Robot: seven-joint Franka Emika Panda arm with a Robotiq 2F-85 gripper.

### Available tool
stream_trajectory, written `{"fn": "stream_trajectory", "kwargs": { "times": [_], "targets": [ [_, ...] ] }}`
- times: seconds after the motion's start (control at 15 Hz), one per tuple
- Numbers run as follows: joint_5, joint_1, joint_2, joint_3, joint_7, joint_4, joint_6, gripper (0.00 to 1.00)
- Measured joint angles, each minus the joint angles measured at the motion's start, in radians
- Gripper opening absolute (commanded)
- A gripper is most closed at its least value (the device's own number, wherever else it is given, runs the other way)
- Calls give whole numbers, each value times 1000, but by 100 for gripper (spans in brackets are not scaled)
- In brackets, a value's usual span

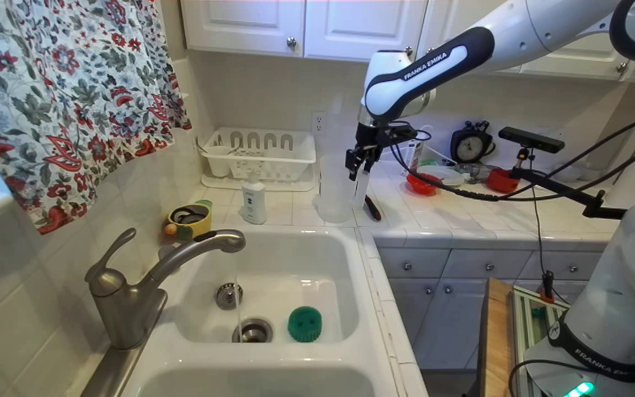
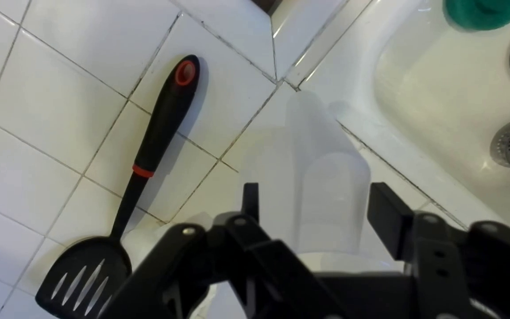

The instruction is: Use the clear jug to fetch some water from the tap and the put the jug back on the countertop

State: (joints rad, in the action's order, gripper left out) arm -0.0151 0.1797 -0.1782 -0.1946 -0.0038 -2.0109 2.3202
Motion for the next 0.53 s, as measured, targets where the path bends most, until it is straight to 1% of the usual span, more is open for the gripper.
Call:
{"fn": "stream_trajectory", "kwargs": {
  "times": [0.07, 0.13, 0.2, 0.27, 0.33, 0.4, 0.53],
  "targets": [
    [0, 0, -3, 0, 2, 3, 0, 38],
    [0, 0, -5, 1, 3, 7, 0, 34],
    [0, 0, -6, 1, 4, 9, 0, 28],
    [0, 0, -7, 2, 4, 12, 0, 19],
    [0, 0, -7, 3, 5, 14, 0, 12],
    [0, 0, -8, 3, 5, 16, 0, 9],
    [0, 0, -10, 5, 5, 19, 0, 9]
  ]
}}
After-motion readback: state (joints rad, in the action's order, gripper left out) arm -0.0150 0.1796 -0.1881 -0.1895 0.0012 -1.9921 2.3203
